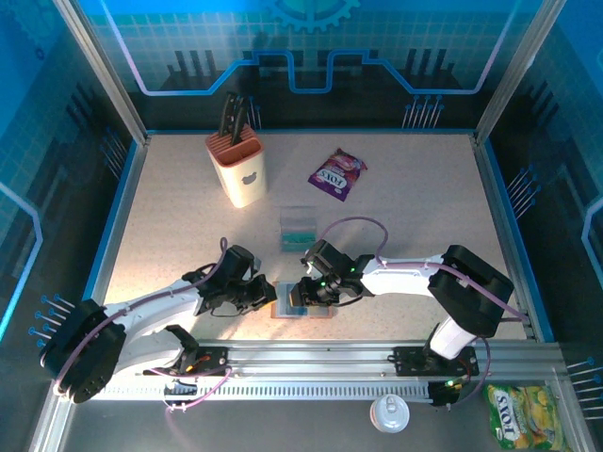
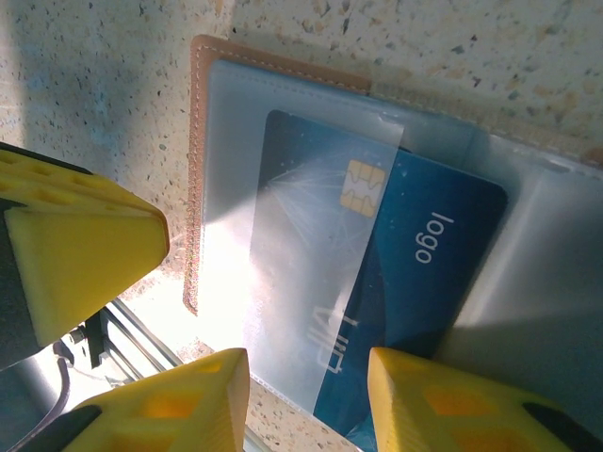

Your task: Take the credit cards out of the card holder

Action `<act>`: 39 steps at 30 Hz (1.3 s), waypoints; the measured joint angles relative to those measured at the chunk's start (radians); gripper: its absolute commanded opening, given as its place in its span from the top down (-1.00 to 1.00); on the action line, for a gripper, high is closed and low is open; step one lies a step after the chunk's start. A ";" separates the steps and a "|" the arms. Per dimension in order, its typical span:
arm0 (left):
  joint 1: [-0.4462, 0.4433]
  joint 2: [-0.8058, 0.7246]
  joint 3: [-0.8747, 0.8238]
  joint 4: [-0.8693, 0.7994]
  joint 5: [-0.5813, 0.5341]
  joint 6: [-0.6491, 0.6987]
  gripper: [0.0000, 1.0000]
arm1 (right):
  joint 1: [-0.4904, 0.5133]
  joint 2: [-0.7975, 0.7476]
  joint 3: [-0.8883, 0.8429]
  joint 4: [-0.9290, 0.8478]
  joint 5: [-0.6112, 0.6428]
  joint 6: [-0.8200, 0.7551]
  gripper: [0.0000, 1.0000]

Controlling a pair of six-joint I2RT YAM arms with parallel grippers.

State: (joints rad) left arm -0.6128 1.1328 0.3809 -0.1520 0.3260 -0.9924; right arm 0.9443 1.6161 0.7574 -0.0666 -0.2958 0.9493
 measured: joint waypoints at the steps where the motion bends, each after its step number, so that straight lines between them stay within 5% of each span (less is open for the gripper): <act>1: 0.000 0.000 0.000 0.000 0.000 0.000 0.77 | 0.000 0.000 0.000 0.000 0.000 0.000 0.21; 39: -0.067 0.145 0.043 0.106 0.004 -0.004 0.86 | -0.049 -0.107 -0.058 -0.009 0.027 0.000 0.21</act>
State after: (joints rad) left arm -0.6800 1.2774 0.4240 -0.0463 0.3298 -0.9962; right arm 0.8951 1.5093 0.6994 -0.0753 -0.2687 0.9489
